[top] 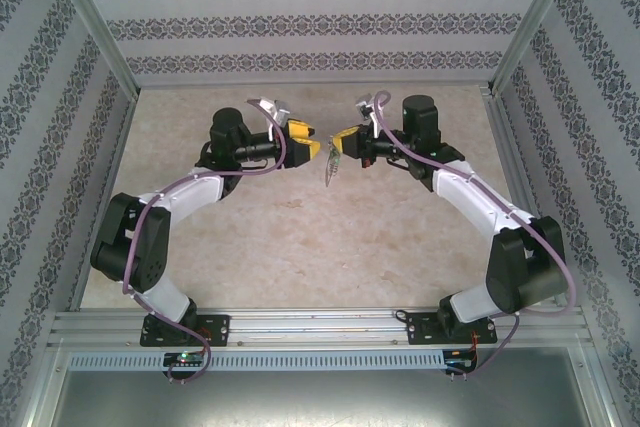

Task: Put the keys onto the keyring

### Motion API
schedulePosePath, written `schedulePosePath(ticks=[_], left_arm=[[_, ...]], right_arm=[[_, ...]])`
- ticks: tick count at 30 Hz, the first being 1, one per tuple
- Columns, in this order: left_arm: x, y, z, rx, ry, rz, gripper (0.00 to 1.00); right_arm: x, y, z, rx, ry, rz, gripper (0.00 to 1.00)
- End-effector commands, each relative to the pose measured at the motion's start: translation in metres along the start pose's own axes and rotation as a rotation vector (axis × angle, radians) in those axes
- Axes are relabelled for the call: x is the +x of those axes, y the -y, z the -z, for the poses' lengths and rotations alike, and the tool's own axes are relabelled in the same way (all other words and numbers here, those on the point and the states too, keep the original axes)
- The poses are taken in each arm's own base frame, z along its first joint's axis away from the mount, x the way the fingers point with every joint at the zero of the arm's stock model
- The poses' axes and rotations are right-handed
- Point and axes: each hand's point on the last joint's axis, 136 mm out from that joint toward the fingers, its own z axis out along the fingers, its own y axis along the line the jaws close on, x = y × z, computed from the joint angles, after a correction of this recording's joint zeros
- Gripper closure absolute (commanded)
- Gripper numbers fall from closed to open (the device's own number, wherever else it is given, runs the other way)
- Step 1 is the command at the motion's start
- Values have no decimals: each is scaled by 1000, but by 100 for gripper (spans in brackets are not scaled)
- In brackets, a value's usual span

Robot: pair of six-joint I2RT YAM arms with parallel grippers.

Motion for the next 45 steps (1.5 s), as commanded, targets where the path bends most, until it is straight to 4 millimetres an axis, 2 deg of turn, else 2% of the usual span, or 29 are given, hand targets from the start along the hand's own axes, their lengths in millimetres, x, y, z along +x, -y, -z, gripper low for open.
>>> schedulePosePath(ticks=[1,9,17,32,45], left_arm=[[1,7,3,39,-72,-36,35],[5,8,-1,87,-137,-23,36],[11,9,-7,131,-179,20,52],[26,20,-19,169,-242,37,55],[29,25,-27,201,-251,39,73]], right_arm=[[8,-12,-1,-48,-83,91,100],[19,-15,-7,-48,-176,133,100],[22,-17,-7,-50,-185,136,100],[15,-19,-6,-52,-169,149,100],[16,-16,-6,-44,-163,148,100]])
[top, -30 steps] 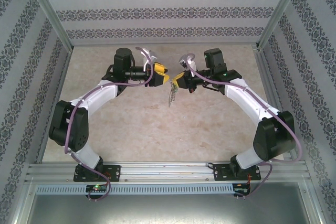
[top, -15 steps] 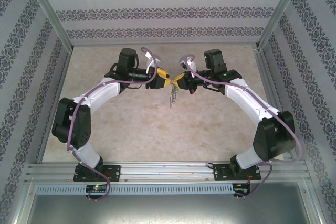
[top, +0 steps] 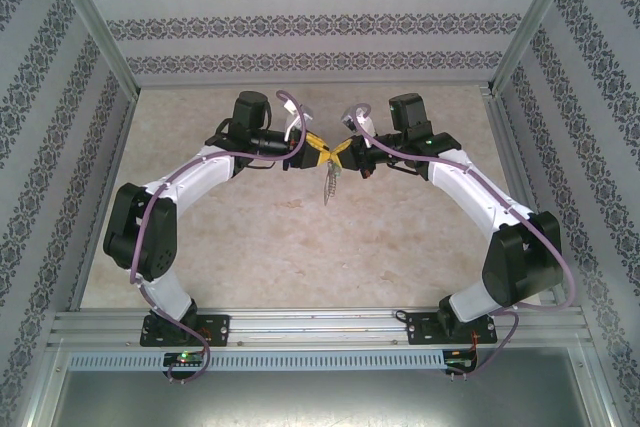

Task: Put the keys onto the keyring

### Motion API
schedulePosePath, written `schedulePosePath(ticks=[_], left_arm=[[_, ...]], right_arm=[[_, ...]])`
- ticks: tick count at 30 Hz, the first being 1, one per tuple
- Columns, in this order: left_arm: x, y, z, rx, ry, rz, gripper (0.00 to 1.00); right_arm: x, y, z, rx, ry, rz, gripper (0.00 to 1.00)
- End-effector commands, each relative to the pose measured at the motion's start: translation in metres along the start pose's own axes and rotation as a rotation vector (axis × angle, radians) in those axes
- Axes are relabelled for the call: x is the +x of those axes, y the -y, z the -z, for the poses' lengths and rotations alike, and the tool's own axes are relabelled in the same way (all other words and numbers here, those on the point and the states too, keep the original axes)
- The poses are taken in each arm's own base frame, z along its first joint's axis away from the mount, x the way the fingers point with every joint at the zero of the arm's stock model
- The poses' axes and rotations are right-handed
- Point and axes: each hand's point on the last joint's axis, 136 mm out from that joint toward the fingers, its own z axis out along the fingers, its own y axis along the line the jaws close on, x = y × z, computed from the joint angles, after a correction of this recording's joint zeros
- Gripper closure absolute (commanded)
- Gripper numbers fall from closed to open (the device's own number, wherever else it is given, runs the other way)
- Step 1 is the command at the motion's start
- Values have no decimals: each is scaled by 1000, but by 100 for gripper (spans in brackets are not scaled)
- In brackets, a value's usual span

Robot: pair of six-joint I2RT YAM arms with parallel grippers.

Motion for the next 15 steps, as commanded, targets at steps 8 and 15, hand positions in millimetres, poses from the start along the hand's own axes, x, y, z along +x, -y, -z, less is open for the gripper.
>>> schedulePosePath(ticks=[8,15], left_arm=[[12,6,-9,46,-20,2,72],[23,6,-10,50,-26,16,77]], right_arm=[[-10,2,-1,-10,39,30,100],[-4,4,-4,-17,32,16,100]])
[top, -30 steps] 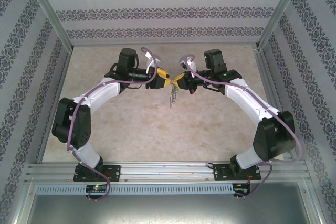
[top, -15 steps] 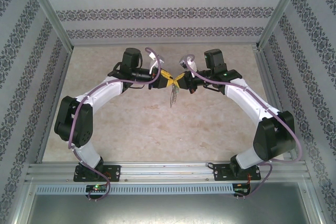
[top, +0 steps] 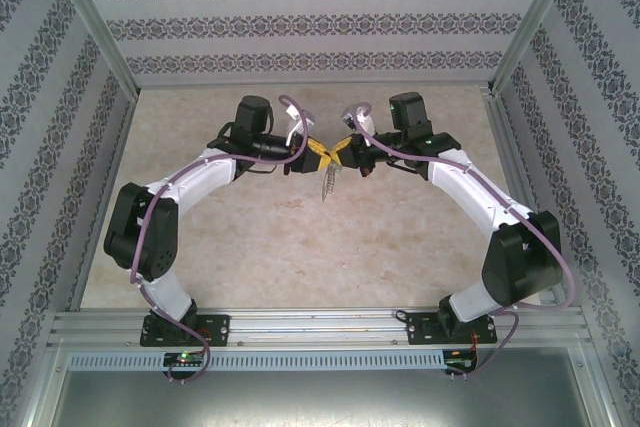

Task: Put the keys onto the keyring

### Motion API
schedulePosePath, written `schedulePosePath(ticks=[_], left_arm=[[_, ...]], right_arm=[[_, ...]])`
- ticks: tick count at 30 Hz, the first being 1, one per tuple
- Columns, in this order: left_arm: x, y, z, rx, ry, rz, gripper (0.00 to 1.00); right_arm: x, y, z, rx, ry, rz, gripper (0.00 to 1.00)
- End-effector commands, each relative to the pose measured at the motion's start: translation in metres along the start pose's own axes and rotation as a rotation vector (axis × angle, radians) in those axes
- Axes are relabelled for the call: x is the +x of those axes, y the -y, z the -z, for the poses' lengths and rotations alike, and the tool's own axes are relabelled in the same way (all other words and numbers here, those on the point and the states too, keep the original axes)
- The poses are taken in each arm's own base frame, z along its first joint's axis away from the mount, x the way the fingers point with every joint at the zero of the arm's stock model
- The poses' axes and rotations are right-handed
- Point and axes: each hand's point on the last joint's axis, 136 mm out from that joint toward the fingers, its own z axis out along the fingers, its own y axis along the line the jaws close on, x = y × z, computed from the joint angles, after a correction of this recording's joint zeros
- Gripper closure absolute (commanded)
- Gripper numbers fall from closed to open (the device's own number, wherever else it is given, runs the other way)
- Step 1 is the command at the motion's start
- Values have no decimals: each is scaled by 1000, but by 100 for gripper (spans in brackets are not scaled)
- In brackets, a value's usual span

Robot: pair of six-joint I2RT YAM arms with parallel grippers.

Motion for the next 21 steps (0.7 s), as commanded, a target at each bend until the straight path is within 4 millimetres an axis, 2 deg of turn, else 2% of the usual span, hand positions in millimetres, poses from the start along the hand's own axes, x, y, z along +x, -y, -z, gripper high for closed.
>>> schedulePosePath(ticks=[1,5,9,13,21], left_arm=[[9,3,-6,36,-5,-11,77],[7,2,-6,34,8,-13,76],[4,-1,-6,9,17,-32,69],[-1,-4,-3,-26,35,-63,65],[-7,-4,2,-40,56,-82,65]], right_arm=[[0,2,-3,-21,16,0,100],[2,2,-4,-27,16,-5,100],[3,2,-5,-33,14,-7,100],[5,1,-5,-36,10,-9,100],[6,1,-4,-38,10,-10,100]])
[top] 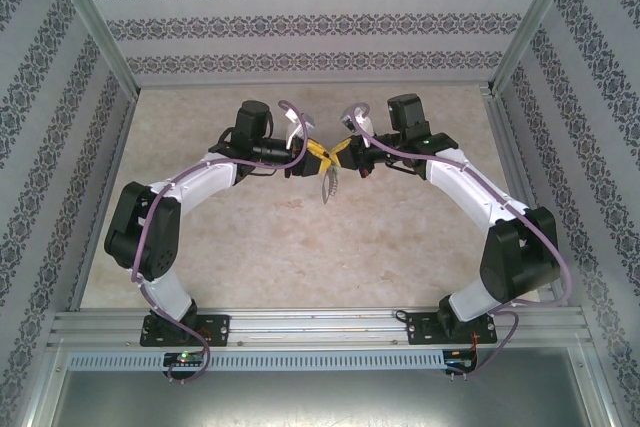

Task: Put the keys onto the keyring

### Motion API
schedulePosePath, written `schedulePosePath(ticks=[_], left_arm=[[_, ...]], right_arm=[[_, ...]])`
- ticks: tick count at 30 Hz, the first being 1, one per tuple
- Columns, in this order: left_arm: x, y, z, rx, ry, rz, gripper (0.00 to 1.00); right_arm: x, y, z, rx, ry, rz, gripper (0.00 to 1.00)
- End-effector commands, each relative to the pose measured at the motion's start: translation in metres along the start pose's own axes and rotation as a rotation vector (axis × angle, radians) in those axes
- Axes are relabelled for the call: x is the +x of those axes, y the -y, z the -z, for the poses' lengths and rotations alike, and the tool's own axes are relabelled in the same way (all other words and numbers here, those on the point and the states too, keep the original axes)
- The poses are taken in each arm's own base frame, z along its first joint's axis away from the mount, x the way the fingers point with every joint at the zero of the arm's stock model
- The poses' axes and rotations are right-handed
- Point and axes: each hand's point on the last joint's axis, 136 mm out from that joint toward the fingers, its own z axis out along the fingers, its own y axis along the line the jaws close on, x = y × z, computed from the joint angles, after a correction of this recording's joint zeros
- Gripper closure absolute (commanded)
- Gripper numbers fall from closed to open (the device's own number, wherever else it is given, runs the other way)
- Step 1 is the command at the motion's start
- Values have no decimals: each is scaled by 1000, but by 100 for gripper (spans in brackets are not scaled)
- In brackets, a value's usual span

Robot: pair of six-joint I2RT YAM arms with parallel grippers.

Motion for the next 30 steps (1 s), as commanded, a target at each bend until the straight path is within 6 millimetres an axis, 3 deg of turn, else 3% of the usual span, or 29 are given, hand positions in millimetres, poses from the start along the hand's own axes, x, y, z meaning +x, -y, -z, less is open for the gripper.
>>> schedulePosePath(ticks=[1,6,23,30], left_arm=[[-16,6,4,-1,43,-63,63],[-18,6,5,1,54,-62,61],[-7,9,1,46,41,-38,83],[-13,8,-1,44,77,-48,98]], right_arm=[[-1,-2,0,-34,22,10,100],[0,-2,1,-32,21,10,100],[-3,-2,0,-40,32,5,100],[-3,-3,0,-47,36,4,100]])
